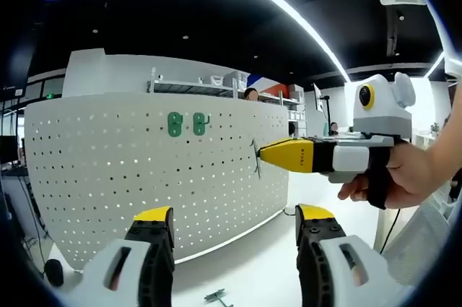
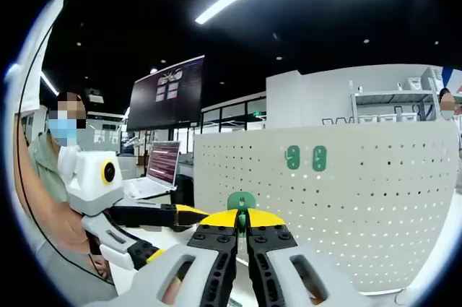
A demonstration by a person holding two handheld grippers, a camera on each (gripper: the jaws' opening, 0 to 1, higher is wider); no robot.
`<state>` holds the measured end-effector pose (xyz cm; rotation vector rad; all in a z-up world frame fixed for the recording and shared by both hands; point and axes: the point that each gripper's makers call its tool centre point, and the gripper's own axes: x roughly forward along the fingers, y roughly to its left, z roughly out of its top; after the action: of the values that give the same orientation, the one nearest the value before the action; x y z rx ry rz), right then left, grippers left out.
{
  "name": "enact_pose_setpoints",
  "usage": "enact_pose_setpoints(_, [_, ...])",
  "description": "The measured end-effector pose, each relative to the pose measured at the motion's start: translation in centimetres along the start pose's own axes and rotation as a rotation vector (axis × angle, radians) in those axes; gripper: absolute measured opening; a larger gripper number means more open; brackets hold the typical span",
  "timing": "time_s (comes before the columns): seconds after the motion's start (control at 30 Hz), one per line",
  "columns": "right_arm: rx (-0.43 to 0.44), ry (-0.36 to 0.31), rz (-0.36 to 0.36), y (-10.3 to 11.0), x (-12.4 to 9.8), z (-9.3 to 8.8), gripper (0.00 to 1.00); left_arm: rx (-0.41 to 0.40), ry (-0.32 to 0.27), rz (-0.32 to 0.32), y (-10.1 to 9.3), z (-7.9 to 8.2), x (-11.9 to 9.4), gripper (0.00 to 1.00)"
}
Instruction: Insert the hook assembly into the mounting plate slot until the hook locks in place.
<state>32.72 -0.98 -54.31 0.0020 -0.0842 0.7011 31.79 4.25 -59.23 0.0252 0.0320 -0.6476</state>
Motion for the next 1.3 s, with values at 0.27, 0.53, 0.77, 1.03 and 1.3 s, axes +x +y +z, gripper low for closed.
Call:
enact_pose_setpoints(0.27, [0.006, -0.001, -0.073, -2.5, 0.0, 0.6, 0.01, 0.018, 0.002, 0.021, 0.9, -0.2, -0.5, 0.70])
enact_pose_setpoints(0.53, [0.003, -0.004, -0.146, -5.1, 0.1, 1.5, 0.01, 0.007, -0.002, 0.048, 1.9, -0.5, -1.5, 0.70])
enact_pose_setpoints(0.77, [-0.016, -0.009, -0.191, -6.6, 0.3, 2.4, 0.01, -0.005, 0.000, 0.067, 2.6, -1.2, -2.4, 0.70])
enact_pose_setpoints(1.03, [-0.030, -0.019, -0.246, -8.5, 1.0, 3.3, 0.01, -0.015, 0.001, 0.081, 2.9, -1.7, -3.2, 0.69])
enact_pose_setpoints(1.3, [-0.039, -0.031, -0.286, -9.7, 1.7, 3.9, 0.01, -0.016, -0.004, 0.087, 3.0, -1.7, -3.5, 0.69])
